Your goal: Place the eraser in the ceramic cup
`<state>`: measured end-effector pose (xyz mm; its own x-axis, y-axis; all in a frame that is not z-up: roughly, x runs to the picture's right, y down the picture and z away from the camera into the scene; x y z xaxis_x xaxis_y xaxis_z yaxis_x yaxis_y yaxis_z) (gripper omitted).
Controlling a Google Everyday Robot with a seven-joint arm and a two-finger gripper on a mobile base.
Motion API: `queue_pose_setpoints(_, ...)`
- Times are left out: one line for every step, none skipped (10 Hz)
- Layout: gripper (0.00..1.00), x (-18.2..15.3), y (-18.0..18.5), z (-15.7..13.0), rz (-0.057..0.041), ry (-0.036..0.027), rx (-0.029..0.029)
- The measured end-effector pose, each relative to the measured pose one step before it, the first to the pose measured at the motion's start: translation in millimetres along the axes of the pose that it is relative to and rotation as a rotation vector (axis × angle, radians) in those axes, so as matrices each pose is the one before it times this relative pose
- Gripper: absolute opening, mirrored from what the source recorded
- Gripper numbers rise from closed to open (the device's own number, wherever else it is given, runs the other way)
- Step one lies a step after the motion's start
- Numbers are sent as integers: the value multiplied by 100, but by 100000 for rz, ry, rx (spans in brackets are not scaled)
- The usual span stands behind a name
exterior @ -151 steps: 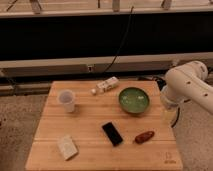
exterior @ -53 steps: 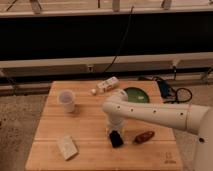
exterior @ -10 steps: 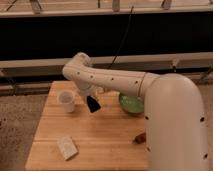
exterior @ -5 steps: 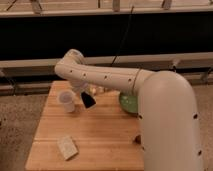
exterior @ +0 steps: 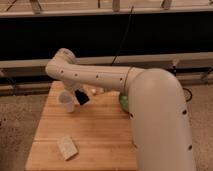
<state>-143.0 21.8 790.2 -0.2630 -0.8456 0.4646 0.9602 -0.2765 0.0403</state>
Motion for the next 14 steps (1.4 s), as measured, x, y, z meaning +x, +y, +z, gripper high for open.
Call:
queue_pose_setpoints(0,95,-726,-26,-1336,386,-42)
queue_pose_setpoints(0,179,-1044,-93,-1609,660,110)
queue_pose_setpoints(0,135,-899,91,-1125,559,570)
queue_pose_setpoints(0,49,-200,15,-393,105,-88)
queue_pose_setpoints(0,86,-508,1,-710,18,264)
queue_pose_setpoints(0,223,-830,-118,-1059,774,59)
queue_pose_setpoints(0,86,-173,51,-20,292,-317)
queue_pose_setpoints(0,67,-180,-4,-98,240,-132)
queue_pose_setpoints(0,5,-321,27,-613,117,-2)
queue_pose_setpoints(0,-121,-94,157,-770,166,-530)
queue_pose_setpoints(0,37,-212,-81,-360,754,-350)
queue_pose_setpoints(0,68,-410,-73,-419,588,239)
queue_pose_setpoints(0,69,-372,-72,-513,572,235)
queue_pose_setpoints(1,-39,137,-7,-14,175,-83)
